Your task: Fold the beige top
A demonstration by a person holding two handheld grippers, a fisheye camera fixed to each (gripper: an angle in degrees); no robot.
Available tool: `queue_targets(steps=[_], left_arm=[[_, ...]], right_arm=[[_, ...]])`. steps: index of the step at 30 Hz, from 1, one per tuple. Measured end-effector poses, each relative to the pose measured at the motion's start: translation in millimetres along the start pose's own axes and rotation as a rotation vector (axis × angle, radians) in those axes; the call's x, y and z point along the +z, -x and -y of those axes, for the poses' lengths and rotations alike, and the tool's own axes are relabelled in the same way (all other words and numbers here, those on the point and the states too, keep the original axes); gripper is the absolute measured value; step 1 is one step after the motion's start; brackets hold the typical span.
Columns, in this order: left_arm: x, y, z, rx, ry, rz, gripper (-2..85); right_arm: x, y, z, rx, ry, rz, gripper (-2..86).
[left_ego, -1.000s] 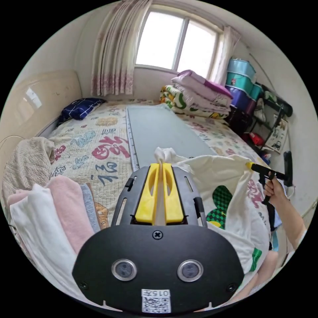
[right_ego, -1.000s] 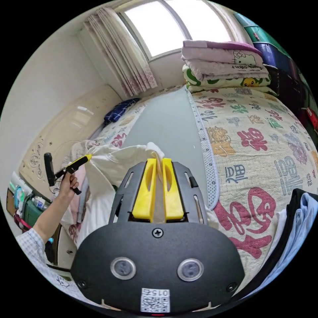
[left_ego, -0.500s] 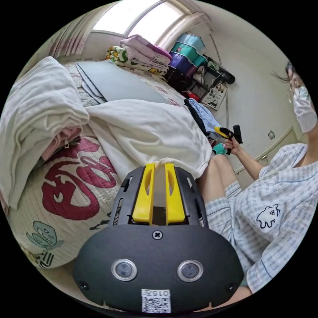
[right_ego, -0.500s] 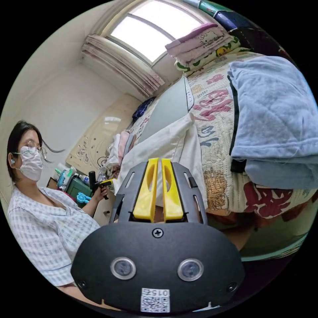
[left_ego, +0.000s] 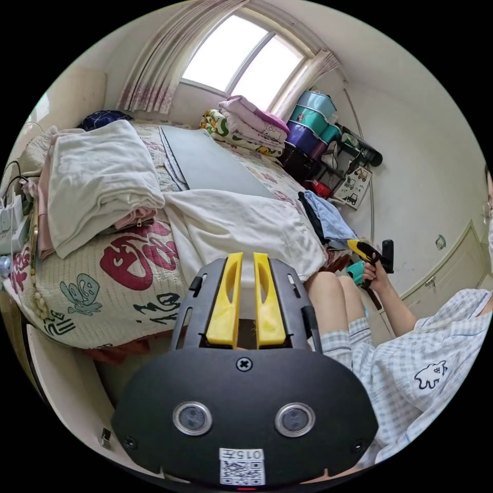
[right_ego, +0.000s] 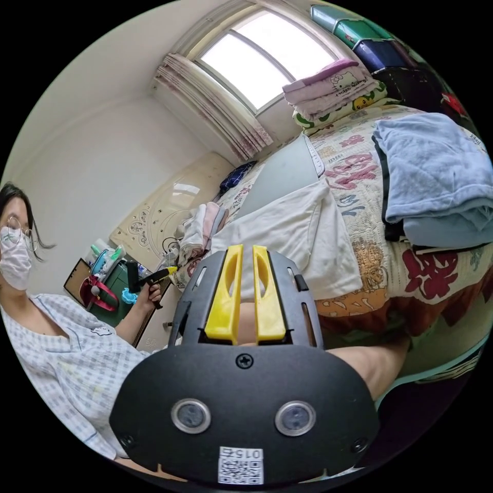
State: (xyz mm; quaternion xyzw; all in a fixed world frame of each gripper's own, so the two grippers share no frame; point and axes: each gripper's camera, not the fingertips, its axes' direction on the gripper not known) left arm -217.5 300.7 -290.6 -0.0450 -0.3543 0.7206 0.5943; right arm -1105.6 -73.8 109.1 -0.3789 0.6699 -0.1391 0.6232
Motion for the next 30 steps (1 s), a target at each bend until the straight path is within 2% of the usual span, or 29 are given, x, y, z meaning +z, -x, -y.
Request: queue_targets(steps=[9, 17, 22, 27, 30], left_arm=[[-83.3, -22.7, 3.1, 0.007, -0.206, 0.003, 4.9], [-149.4, -44.5, 44.5, 0.051, -0.363, 0.097, -0.4], [-126.9, -12.0, 56.7, 0.026, -0.321, 0.112, 0.0], [-55.5, 59.9, 71.1, -0.074, -0.187, 0.001, 2.8], [-11.4, 85.2, 82.2, -0.074, -0.121, -0.024, 0.9]], right_arm=[[-48.3, 26.2, 7.8, 0.018, -0.068, 0.058, 4.0], [-38.9, 43.5, 35.5, 0.023, -0.116, 0.128, 3.7], [-28.2, 42.1, 49.3, 0.070, -0.132, 0.072, 5.3], [-12.0, 28.1, 68.0, 0.160, -0.157, -0.027, 6.1], [4.3, 23.6, 87.5, 0.192, -0.161, -0.094, 6.3]])
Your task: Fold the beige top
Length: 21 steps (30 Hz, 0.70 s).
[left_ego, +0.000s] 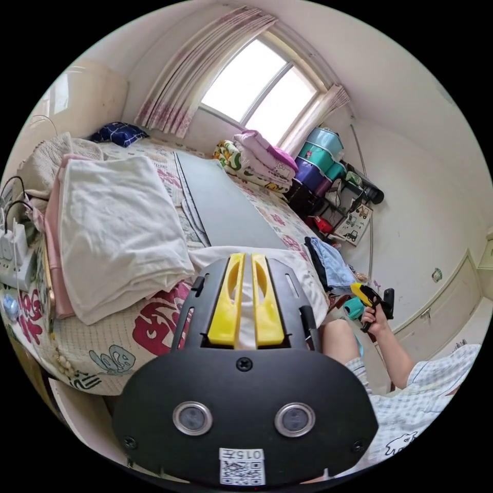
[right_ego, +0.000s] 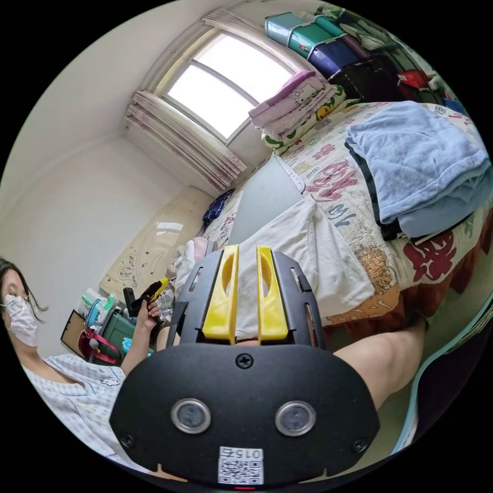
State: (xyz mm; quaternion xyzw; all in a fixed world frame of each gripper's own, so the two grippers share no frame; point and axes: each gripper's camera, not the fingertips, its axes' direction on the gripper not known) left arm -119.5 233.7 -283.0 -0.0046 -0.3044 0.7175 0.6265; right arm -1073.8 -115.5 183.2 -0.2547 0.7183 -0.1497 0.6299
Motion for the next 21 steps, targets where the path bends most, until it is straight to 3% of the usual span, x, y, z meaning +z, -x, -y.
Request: queue_targets(steps=[5, 9, 13, 21], left_arm=[[70.0, 27.3, 19.3, -0.025, 0.094, 0.021, 1.9], [123.1, 33.8, 26.4, 0.012, 0.187, -0.007, 7.2], [153.6, 34.3, 33.5, 0.001, 0.273, 0.094, 12.8], [182.9, 21.2, 37.3, -0.155, 0.193, 0.198, 14.4]], right_arm=[[39.7, 11.4, 37.7, 0.015, -0.022, -0.075, 6.3], [74.8, 18.9, 64.6, -0.010, -0.047, -0.129, 6.7], [112.3, 5.1, 83.2, 0.005, -0.066, -0.155, 7.4], [249.4, -99.5, 160.3, -0.024, 0.121, -0.243, 12.1]])
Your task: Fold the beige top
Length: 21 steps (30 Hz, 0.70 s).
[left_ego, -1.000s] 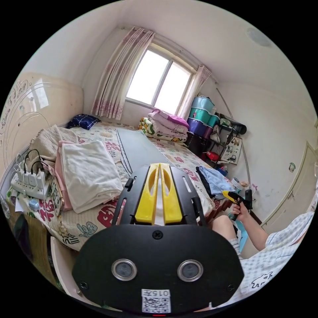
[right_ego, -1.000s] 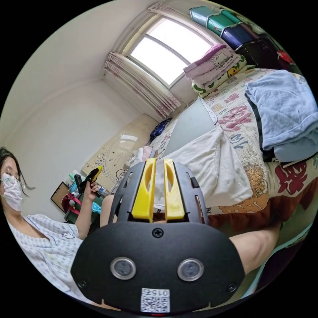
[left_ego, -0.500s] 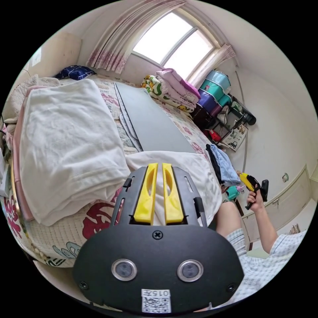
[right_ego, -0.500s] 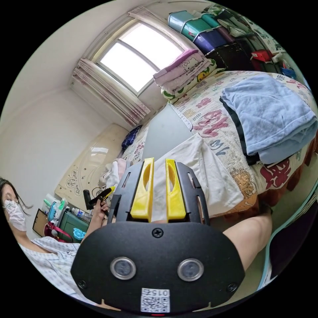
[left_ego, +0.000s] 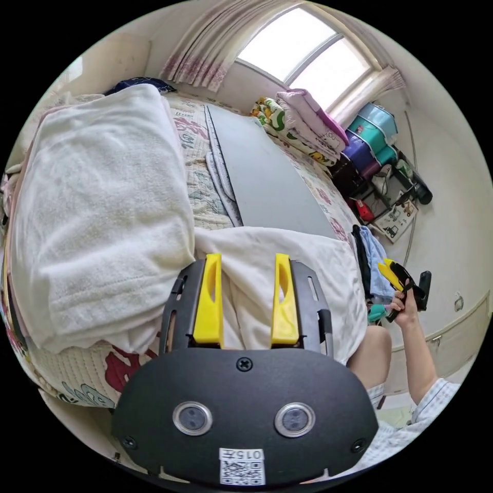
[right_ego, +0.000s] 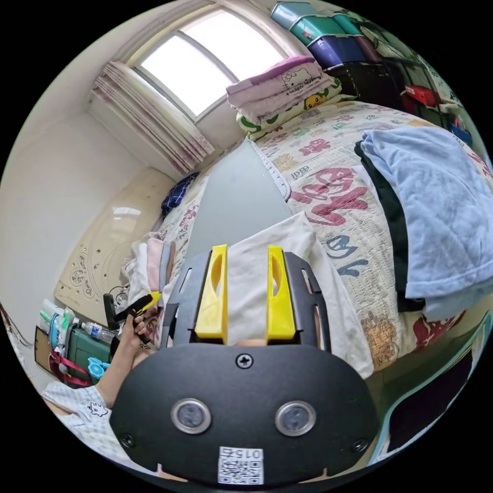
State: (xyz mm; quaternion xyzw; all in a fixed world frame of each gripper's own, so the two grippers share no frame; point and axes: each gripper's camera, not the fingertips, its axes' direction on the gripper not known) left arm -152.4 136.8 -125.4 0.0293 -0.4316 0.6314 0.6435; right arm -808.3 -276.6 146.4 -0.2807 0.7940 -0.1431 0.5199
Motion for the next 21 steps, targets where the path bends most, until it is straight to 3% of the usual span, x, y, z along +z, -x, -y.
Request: queue_targets(steps=[4, 8, 15, 21], left_arm=[[22.5, -19.5, 10.7, -0.005, 0.039, 0.100, 15.7], [54.5, -14.3, 39.5, -0.093, 0.106, 0.150, 12.7], [75.3, 3.9, 47.7, -0.109, 0.097, -0.003, 1.3], [58.1, -11.9, 61.1, -0.029, -0.024, 0.017, -0.5]], right_arm=[[54.2, -65.3, 29.3, 0.139, 0.017, -0.098, 13.5], [114.2, -140.6, 61.6, 0.225, 0.093, -0.040, 13.2], [220.6, -179.9, 90.4, 0.059, 0.279, 0.035, 2.3], [241.5, -189.8, 92.1, -0.068, 0.132, -0.122, 0.4]])
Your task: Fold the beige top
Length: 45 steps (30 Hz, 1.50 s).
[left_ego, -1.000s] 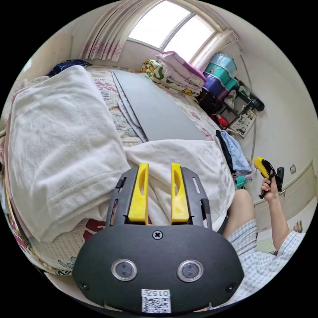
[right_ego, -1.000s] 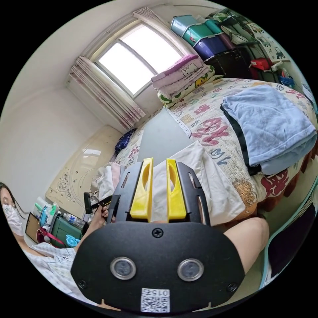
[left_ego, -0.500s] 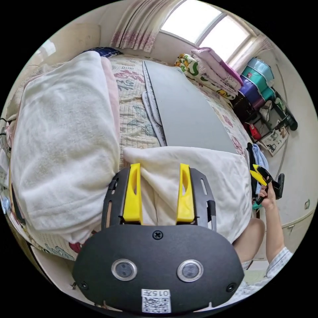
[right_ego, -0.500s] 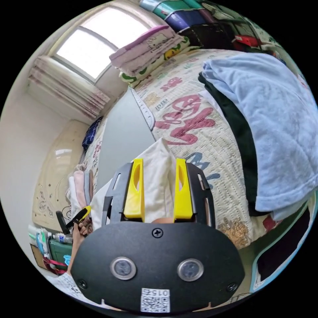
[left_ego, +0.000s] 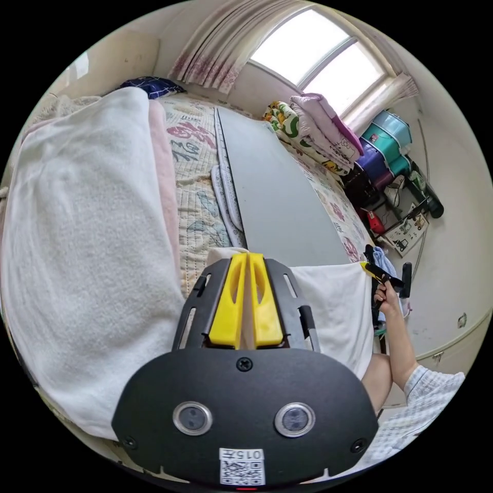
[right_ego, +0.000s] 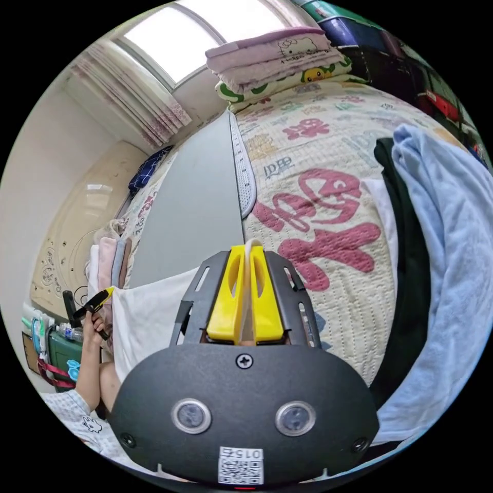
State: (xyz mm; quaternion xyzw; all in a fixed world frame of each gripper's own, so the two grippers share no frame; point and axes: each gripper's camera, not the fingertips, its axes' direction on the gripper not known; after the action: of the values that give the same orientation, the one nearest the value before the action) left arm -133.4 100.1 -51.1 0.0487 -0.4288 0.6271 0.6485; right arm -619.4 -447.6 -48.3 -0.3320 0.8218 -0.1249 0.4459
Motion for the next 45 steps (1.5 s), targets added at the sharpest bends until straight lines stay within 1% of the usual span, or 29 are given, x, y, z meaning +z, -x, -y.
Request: queue_targets(steps=[3, 5, 9, 13, 16, 18, 19, 21, 22, 23, 25, 27, 28, 30, 32, 34, 36, 37, 40, 41, 42, 45], left_arm=[[-2.9, -7.9, 4.7, 0.031, -0.061, 0.034, -0.6], [-0.9, -11.3, 7.1, 0.037, -0.082, 0.022, -0.6], [21.5, -8.7, 11.6, 0.004, -0.024, 0.043, -0.5], [31.1, 3.3, 9.7, -0.045, 0.008, 0.012, -0.3], [35.1, 14.1, 7.5, -0.075, 0.030, -0.023, 0.2], [36.1, 19.3, 5.9, -0.085, 0.039, -0.047, 0.8], [35.8, 19.7, 5.6, -0.084, 0.038, -0.050, 1.0], [32.2, 19.0, 4.3, -0.075, 0.032, -0.043, 2.0], [30.8, 18.4, 3.8, -0.072, 0.029, -0.037, 2.3], [28.2, 17.0, 2.7, -0.059, 0.021, -0.021, 3.0], [28.0, 16.2, 1.8, -0.041, 0.026, -0.018, 4.9], [32.1, 16.7, 1.1, -0.030, 0.050, -0.021, 6.5], [32.8, 16.6, 0.8, -0.027, 0.052, -0.016, 6.7], [35.9, 17.0, 0.5, -0.023, 0.065, -0.005, 7.5], [36.1, 19.6, -0.1, -0.033, 0.060, -0.014, 7.7], [35.2, 24.0, -1.0, -0.051, 0.049, -0.036, 7.6], [34.2, 29.0, -0.7, -0.068, 0.040, -0.064, 7.3], [34.0, 29.9, -0.4, -0.070, 0.040, -0.068, 7.3], [34.8, 32.5, 1.1, -0.070, 0.045, -0.063, 6.8], [36.0, 33.4, 1.7, -0.066, 0.050, -0.045, 6.5], [35.9, 34.8, 2.0, -0.070, 0.046, -0.030, 6.1], [33.4, 36.9, 2.8, -0.082, 0.029, -0.031, 5.3]], right_arm=[[12.5, -16.7, -3.4, 0.014, -0.078, -0.052, 0.2], [29.7, -29.2, -10.0, 0.021, -0.085, -0.098, 0.3], [74.6, -65.5, -39.4, 0.067, -0.039, -0.100, 1.6], [91.1, -88.8, -73.0, 0.073, -0.024, -0.114, 4.3], [84.5, -94.8, -116.0, 0.041, -0.086, -0.228, 5.2], [67.7, -74.2, -159.0, -0.095, -0.179, -0.304, 5.6], [63.3, -64.1, -171.6, -0.151, -0.207, -0.307, 5.6], [52.4, -13.2, -225.7, -0.403, -0.287, -0.273, 5.2], [52.0, 0.5, -239.7, -0.462, -0.294, -0.254, 5.1], [54.3, 27.7, -268.8, -0.562, -0.283, -0.194, 4.8], [66.5, 62.2, -315.1, -0.640, -0.204, -0.042, 4.9], [97.2, 103.0, -388.5, -0.740, -0.066, 0.214, 6.3], [106.9, 112.6, -407.6, -0.761, -0.031, 0.263, 6.7], [150.9, 147.7, -479.0, -0.831, 0.104, 0.379, 8.0], [183.2, 167.6, -520.5, -0.857, 0.190, 0.369, 9.0], [209.3, 180.6, -554.2, -0.895, 0.227, 0.310, 9.9], [240.2, 187.3, -586.2, -0.924, 0.253, 0.184, 10.7], [247.8, 187.0, -592.2, -0.926, 0.261, 0.154, 10.7], [283.5, 174.9, -619.3, -0.910, 0.321, 0.070, 8.1], [286.8, 167.5, -628.2, -0.895, 0.301, 0.057, 6.0], [287.2, 160.5, -636.0, -0.884, 0.306, 0.052, 3.9], [275.7, 142.2, -655.2, -0.861, 0.294, 0.088, 1.6]])
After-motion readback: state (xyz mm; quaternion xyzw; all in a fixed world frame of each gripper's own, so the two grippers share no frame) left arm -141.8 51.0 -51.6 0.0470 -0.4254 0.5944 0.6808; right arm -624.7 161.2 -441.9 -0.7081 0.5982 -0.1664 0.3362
